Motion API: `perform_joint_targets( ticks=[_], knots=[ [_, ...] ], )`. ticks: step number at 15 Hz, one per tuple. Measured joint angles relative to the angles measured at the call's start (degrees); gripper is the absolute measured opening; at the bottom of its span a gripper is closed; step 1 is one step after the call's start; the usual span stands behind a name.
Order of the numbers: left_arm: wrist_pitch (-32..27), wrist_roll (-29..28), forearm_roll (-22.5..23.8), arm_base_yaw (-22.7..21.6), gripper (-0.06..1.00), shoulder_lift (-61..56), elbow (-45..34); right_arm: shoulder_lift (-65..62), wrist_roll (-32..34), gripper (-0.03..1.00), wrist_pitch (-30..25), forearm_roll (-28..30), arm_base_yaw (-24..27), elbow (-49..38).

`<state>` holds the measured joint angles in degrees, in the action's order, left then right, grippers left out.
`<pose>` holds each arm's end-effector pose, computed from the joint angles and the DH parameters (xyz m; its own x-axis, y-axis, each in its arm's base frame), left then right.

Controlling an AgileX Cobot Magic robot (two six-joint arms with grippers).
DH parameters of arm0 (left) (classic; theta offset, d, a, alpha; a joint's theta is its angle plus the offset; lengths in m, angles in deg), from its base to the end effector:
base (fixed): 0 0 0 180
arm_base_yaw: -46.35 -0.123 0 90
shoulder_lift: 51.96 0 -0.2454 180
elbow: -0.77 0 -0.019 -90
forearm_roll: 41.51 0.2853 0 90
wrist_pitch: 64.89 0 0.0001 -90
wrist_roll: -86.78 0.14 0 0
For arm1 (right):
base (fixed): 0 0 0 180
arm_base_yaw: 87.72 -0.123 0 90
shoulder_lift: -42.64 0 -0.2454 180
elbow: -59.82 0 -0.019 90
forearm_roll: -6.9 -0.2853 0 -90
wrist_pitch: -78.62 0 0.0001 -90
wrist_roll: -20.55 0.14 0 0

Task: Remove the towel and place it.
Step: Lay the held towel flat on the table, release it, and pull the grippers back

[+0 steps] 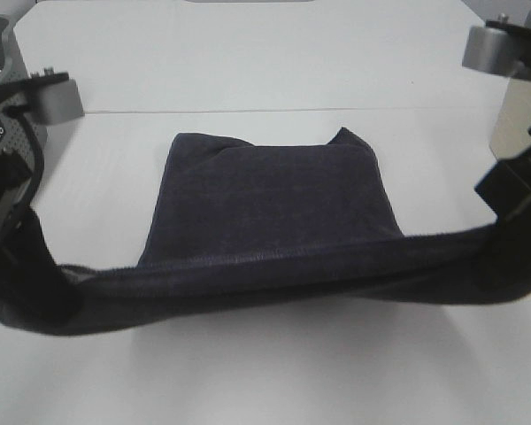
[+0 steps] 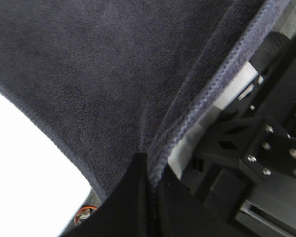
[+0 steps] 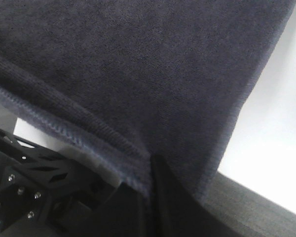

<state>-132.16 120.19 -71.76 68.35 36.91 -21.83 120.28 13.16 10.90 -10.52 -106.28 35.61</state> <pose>0.2325 -0.1641 0.1580 -0.7357 0.6350 -0.2356 0.6681 0.6234 -0.4062 0.2313 0.1186 0.1908 -0.9255 -0.3215 -0.2003 -0.3675 0.8901 0.2695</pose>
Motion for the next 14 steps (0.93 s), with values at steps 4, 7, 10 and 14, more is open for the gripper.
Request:
perform_joint_targets(
  ticks=[4,7,10,14],
  knots=[
    [0.2,-3.3,-1.2,6.4,0.00,-1.1,-3.9,-5.5,0.0,0.01,-0.3,-0.1,0.1,-8.4],
    [0.3,-8.2,0.1,8.0,0.00,-1.1,-4.1,-6.3,1.1,0.01,-0.2,-1.7,0.1,-11.6],
    [0.5,-11.8,0.2,11.2,0.00,-1.8,-7.1,-10.0,2.6,0.01,-0.2,-4.4,0.2,-17.1],
    [1.6,-13.3,-4.6,14.0,0.00,-1.8,-12.8,-11.0,2.7,0.01,-0.4,-5.0,0.2,-19.3]
  ],
)
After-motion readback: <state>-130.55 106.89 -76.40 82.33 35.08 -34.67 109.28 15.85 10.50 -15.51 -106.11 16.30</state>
